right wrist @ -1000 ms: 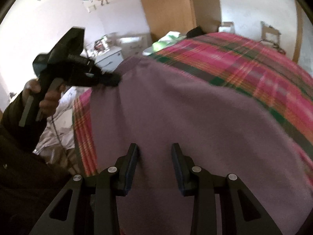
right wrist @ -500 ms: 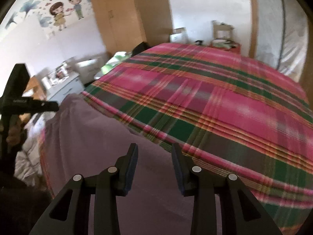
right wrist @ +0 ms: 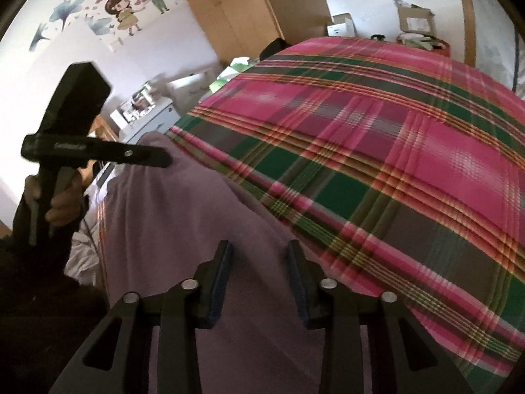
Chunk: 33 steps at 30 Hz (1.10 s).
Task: Fold clothes
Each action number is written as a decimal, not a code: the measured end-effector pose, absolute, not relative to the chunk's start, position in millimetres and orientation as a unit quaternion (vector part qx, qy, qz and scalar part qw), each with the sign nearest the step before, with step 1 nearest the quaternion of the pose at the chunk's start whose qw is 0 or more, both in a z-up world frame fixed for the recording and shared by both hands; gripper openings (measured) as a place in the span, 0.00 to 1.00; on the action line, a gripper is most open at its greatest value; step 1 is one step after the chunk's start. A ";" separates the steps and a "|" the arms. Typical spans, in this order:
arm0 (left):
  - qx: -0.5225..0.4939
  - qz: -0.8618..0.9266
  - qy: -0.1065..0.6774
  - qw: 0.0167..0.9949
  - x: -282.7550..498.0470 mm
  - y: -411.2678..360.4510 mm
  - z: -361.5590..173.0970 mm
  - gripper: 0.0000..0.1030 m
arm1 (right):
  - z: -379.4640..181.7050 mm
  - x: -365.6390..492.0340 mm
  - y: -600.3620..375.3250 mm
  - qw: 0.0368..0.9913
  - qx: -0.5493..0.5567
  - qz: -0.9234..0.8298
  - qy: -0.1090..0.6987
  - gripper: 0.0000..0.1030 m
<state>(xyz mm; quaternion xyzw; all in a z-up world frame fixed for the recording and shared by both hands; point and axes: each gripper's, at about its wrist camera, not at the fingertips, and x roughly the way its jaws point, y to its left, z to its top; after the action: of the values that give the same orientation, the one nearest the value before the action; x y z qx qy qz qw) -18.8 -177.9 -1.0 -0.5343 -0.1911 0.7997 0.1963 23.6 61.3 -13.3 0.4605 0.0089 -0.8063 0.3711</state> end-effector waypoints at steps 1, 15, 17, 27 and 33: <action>-0.536 0.798 -0.190 0.198 -20.4 -175.5 -1.4 0.28 | -11.4 25.9 60.6 0.377 0.459 -0.805 0.013 0.15; -0.539 0.788 -0.189 0.231 -30.3 -146.8 -3.6 0.28 | -10.4 70.0 43.5 0.456 0.469 -0.756 0.010 0.08; -0.542 0.786 -0.188 0.229 -30.1 -146.5 -6.7 0.28 | -14.8 71.3 41.9 0.456 0.476 -0.752 0.005 0.10; -0.541 0.790 -0.216 0.194 -27.0 -177.2 -16.3 0.28 | -32.3 51.9 38.4 0.448 0.523 -0.720 -0.087 0.22; -0.544 0.785 -0.231 0.184 -27.5 -190.2 -26.4 0.28 | -41.1 39.7 33.1 0.449 0.545 -0.695 -0.137 0.35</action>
<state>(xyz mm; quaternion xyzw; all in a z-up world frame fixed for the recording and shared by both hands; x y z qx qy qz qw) -27.5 -190.2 -26.4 -0.5442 -0.2310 0.7853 0.1836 39.7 33.1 -41.1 0.5446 -0.1368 -0.6947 0.4494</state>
